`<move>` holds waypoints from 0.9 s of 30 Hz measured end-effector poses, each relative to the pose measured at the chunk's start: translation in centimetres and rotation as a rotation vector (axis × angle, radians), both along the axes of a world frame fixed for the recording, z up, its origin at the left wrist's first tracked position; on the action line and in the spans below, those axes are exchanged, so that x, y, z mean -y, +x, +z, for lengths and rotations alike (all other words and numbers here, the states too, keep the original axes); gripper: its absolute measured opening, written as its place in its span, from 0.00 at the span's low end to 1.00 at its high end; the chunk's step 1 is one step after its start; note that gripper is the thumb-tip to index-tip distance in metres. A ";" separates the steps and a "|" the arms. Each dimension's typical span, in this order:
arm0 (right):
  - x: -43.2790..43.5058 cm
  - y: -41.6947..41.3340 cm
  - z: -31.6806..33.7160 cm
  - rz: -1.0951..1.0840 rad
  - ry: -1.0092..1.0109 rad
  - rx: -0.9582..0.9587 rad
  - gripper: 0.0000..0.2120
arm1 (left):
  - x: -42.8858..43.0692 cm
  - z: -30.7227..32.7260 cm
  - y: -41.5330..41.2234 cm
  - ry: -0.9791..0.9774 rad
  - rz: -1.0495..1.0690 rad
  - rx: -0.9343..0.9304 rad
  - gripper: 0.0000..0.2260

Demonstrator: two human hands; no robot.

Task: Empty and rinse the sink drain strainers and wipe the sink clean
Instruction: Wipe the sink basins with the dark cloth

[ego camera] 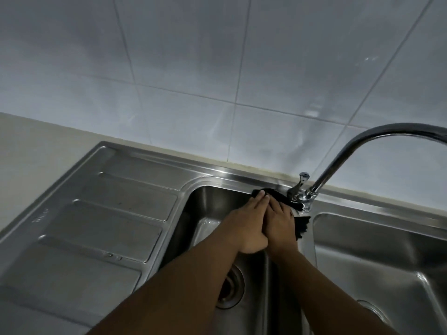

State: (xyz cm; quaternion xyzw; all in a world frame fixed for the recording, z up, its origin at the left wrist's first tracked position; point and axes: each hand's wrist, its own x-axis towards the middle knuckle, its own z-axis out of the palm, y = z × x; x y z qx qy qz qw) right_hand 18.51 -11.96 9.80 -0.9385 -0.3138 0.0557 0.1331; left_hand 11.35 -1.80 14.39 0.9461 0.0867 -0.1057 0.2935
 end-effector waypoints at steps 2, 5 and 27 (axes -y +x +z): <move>-0.9 -0.1 0.6 0.028 0.007 -0.022 0.36 | -1.4 0.1 0.0 -0.006 -0.005 -0.023 0.47; -3.2 -0.5 1.3 0.076 0.049 -0.084 0.37 | -3.9 0.1 -0.7 0.027 0.007 -0.017 0.48; -9.7 -16.5 2.8 0.478 0.449 -0.341 0.16 | -13.3 1.5 -16.5 0.135 0.280 0.184 0.19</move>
